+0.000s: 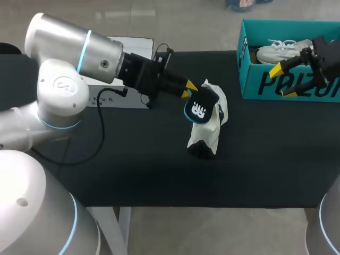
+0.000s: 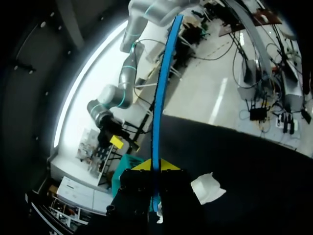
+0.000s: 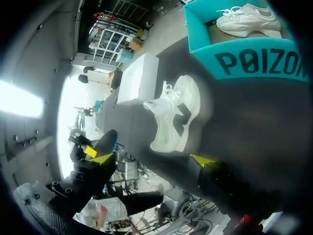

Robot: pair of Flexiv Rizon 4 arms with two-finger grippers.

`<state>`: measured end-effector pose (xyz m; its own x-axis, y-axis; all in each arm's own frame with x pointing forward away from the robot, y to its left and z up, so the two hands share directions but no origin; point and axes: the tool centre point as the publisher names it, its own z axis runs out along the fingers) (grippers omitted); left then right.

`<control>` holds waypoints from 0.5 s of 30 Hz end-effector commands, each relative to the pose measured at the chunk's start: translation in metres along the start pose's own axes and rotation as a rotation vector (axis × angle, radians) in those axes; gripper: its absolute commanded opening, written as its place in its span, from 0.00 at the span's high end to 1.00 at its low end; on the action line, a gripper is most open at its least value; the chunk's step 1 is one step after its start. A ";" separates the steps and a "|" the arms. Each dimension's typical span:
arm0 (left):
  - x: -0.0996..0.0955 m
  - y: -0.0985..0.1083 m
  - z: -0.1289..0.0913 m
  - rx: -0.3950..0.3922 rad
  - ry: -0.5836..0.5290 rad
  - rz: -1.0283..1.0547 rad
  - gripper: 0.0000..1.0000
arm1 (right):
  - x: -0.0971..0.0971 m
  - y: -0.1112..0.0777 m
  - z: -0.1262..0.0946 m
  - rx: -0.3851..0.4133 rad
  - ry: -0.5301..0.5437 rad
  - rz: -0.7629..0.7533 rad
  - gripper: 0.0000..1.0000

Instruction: Take the shoe out of the shoebox, open the shoe tongue, remove and reinsert the insole, then place the shoe into the shoebox

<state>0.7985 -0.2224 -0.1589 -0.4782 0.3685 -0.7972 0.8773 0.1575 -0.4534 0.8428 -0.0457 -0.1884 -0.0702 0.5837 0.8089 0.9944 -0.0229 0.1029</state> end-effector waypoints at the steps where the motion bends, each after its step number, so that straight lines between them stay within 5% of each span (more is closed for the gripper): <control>1: 0.000 -0.001 0.000 -0.002 0.001 0.000 1.00 | 0.000 0.001 0.000 0.002 -0.001 0.001 0.00; 10: 0.000 -0.001 0.000 -0.002 0.001 0.000 1.00 | 0.000 0.001 0.000 0.002 -0.001 0.001 0.00; 15: 0.032 0.014 0.021 0.072 0.062 -0.049 1.00 | 0.000 0.001 0.000 0.002 -0.001 0.001 0.00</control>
<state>0.7853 -0.2225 -0.1825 -0.5049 0.4121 -0.7584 0.8576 0.1403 -0.4948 0.8427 -0.0456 -0.1887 -0.0706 0.5826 0.8097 0.9944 -0.0232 0.1034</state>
